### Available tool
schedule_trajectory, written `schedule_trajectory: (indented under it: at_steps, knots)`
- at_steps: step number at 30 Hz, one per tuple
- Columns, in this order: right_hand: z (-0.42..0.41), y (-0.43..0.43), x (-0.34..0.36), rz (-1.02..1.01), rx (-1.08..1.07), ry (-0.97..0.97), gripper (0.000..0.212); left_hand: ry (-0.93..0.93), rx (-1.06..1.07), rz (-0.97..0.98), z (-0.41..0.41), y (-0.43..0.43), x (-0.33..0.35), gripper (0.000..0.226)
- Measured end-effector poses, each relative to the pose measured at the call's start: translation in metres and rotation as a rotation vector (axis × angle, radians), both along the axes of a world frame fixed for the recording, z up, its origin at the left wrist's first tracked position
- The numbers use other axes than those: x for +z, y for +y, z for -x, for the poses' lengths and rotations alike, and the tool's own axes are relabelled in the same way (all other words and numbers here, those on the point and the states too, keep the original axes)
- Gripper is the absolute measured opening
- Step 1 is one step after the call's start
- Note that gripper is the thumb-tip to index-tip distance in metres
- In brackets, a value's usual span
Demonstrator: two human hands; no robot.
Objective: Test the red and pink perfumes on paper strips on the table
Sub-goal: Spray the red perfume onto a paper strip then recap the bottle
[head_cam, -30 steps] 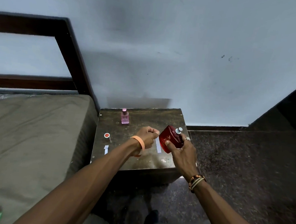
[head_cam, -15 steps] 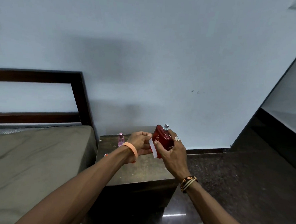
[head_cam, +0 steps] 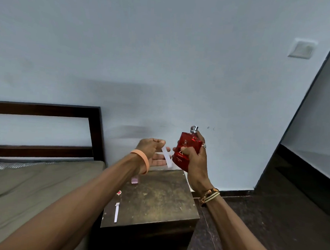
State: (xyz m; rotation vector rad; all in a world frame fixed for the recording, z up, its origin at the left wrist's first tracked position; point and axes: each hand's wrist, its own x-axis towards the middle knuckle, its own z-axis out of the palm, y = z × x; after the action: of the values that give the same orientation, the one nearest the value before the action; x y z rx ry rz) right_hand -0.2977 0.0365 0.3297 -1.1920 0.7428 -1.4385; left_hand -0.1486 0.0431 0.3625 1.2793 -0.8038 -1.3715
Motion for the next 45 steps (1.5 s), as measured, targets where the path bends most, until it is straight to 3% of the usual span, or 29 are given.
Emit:
schedule_trajectory:
  at_steps: [4, 5, 8, 13, 17, 22, 25, 30, 45]
  knots:
    - [0.011, 0.010, 0.012, -0.100, 0.321, -0.235, 0.049, -0.123, 0.053, 0.096, -0.005, 0.003, 0.020, 0.006]
    - [0.014, 0.012, 0.015, -0.100, 0.387, -0.267, 0.051, -0.152, 0.063, 0.121, -0.004, 0.004, 0.025, 0.007]
    - [0.016, 0.018, 0.020, -0.090, 0.500, -0.312, 0.087, -0.232, 0.094, 0.178, -0.002, 0.004, 0.035, 0.004]
    - [0.016, 0.023, 0.030, -0.023, 0.538, -0.322, 0.078, -0.297, 0.110, 0.262, 0.002, 0.003, 0.049, 0.009]
    - [0.015, 0.026, 0.032, 0.047, 0.416, -0.099, 0.059, -0.334, 0.123, 0.303, 0.003, -0.002, 0.058, 0.014]
    - [0.010, 0.035, 0.026, 0.386, -0.017, 0.561, 0.077, -0.360, 0.130, 0.330, -0.001, -0.007, 0.060, 0.019]
    - [0.006, 0.031, 0.017, 0.511, -0.201, 0.764, 0.083, -0.384, 0.142, 0.336, -0.001, -0.008, 0.059, 0.020]
    - [0.001, 0.022, 0.013, 0.606, -0.374, 0.941, 0.090, -0.391, 0.116, 0.319, -0.001, -0.008, 0.061, 0.021]
    - [-0.009, 0.015, 0.014, 0.576, -0.364, 1.026, 0.079, -0.365, 0.101, 0.288, -0.004, -0.013, 0.063, 0.017]
